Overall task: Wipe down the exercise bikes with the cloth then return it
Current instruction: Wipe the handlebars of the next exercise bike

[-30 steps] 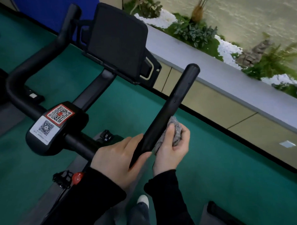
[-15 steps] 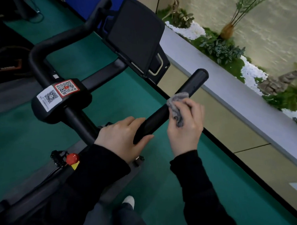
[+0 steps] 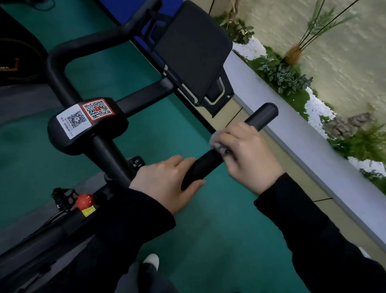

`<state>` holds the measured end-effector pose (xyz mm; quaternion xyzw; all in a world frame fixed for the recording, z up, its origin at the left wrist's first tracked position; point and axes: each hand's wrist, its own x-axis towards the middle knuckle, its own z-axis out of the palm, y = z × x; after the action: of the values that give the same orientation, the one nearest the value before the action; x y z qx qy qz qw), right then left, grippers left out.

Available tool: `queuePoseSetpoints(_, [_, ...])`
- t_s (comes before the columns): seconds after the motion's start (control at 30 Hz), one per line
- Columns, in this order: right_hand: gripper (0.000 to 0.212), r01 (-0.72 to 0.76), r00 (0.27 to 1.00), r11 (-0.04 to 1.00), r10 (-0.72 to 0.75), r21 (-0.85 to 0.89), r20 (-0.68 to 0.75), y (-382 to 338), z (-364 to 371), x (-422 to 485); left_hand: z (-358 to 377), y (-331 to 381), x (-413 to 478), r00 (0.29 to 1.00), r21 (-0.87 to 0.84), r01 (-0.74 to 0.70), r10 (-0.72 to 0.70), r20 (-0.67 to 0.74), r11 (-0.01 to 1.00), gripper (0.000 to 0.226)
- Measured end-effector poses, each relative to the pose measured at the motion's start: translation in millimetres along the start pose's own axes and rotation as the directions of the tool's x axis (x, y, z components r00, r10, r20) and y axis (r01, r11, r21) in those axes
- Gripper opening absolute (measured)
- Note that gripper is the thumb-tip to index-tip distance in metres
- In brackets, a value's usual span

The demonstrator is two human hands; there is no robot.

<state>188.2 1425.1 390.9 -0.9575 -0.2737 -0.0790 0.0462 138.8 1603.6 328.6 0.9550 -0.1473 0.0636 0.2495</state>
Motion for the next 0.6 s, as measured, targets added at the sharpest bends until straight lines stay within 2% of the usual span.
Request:
queuePoseSetpoints(0.1, [0.021, 0.026, 0.999, 1.0, -0.026, -0.009, -0.035, 2, 0, -2, 0, 1, 0, 0.999, -0.03, 0.018, -0.017, 0.034, 0.999, 0.051])
queuePoseSetpoints(0.2, [0.024, -0.056, 0.966, 0.992, 0.024, -0.116, -0.259, 24, 2, -8, -1, -1, 0, 0.998, -0.05, 0.025, -0.021, 0.061, 0.998, 0.053])
queuePoseSetpoints(0.27, [0.022, -0.168, 0.89, 0.981, 0.108, -0.097, -0.442, 34, 10, -12, -1, -3, 1, 0.997, -0.031, 0.021, -0.018, 0.073, 0.999, 0.055])
queuePoseSetpoints(0.33, [0.02, -0.236, 0.806, 0.972, 0.186, -0.017, -0.562, 28, 26, -16, -1, -3, 1, 0.997, -0.03, 0.014, -0.012, 0.082, 0.999, 0.055])
queuePoseSetpoints(0.5, [0.025, -0.237, 0.721, 0.967, 0.24, 0.095, -0.65, 7, 56, -21, -2, -2, 1, 0.994, -0.032, 0.008, -0.005, 0.111, 0.999, 0.053])
queuePoseSetpoints(0.53, [0.024, -0.25, 0.685, 0.961, 0.259, 0.114, -0.681, 9, 54, -16, -3, -2, 2, 0.993, -0.028, 0.009, -0.006, 0.119, 1.0, 0.053])
queuePoseSetpoints(0.6, [0.019, -0.304, 0.566, 0.93, 0.351, 0.207, -0.746, 11, 52, -6, -4, -4, 4, 0.991, -0.022, 0.004, -0.001, 0.135, 1.0, 0.053])
